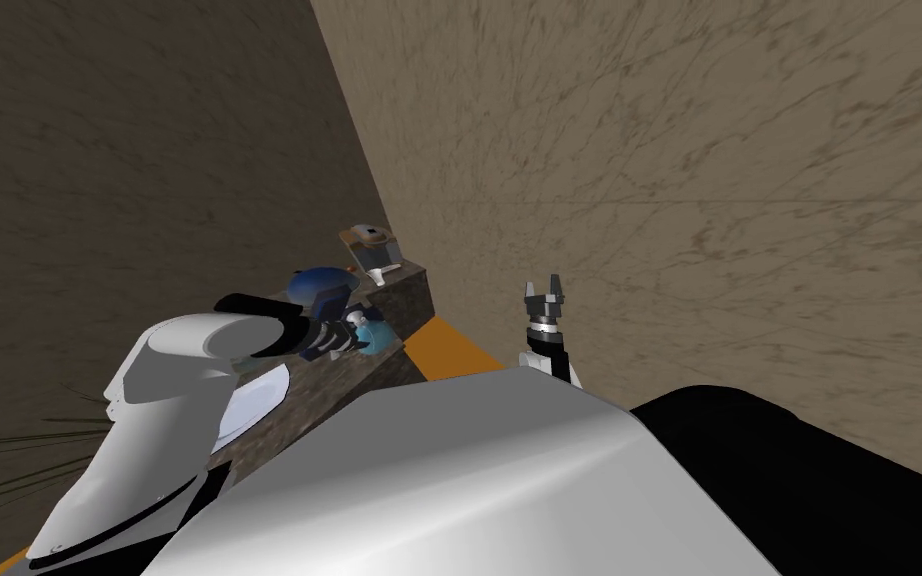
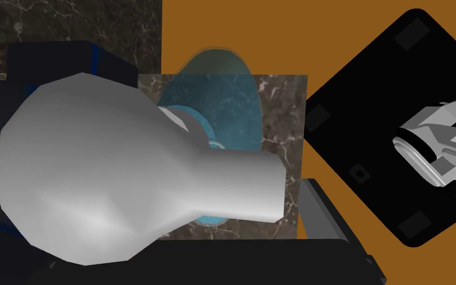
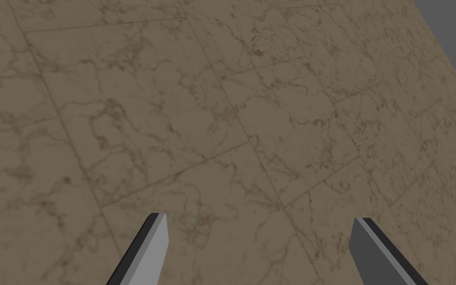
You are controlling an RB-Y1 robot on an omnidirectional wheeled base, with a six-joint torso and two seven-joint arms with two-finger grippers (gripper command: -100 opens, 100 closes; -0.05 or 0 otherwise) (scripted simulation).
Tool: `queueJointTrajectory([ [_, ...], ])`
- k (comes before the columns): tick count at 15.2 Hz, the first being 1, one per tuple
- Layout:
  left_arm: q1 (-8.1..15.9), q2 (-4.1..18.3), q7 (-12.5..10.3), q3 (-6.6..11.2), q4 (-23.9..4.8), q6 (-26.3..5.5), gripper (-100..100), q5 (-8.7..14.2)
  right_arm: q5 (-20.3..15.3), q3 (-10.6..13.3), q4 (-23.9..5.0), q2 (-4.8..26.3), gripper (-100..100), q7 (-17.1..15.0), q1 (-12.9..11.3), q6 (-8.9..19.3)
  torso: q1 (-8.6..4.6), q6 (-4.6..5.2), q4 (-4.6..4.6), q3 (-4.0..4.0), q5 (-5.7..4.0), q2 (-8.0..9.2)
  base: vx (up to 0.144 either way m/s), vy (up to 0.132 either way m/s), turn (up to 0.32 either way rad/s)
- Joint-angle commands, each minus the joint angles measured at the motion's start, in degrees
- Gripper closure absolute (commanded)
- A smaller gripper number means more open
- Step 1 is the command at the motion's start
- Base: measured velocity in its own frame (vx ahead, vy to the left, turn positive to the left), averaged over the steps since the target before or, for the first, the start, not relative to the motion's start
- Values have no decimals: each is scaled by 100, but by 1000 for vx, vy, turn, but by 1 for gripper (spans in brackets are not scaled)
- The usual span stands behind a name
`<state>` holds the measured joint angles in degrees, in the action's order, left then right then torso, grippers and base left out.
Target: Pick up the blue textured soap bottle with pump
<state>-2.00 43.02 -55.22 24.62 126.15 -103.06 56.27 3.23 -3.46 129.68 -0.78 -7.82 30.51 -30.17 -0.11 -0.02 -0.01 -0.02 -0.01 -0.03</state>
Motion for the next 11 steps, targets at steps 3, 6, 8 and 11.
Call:
queueJointTrajectory([
  [3, 1, -3, 21, -9, -16, 26, 100, -12, 0, 0, 0, 0, 0, 0, 0, 0, 7, -1, 0, -1, 1, -2, 0, -7, 0],
  [6, 15, 9, 21, 9, -11, 39, 100, -18, 0, 0, 0, 0, 0, 0, 0, 0, 8, 1, -12, -7, 14, -2, 0, 0, 0],
  [8, 52, 58, -139, 84, 162, -167, 100, 145, 0, -1, 0, 1, 0, 0, 0, 0, 12, -1, -10, -6, 13, -3, 3, 22, 39],
  [11, 67, 85, -161, 127, 202, -211, 100, 201, 0, -1, 0, 1, 0, 0, 1, 0, 21, -2, -10, -6, 15, -2, 9, 30, 21],
])
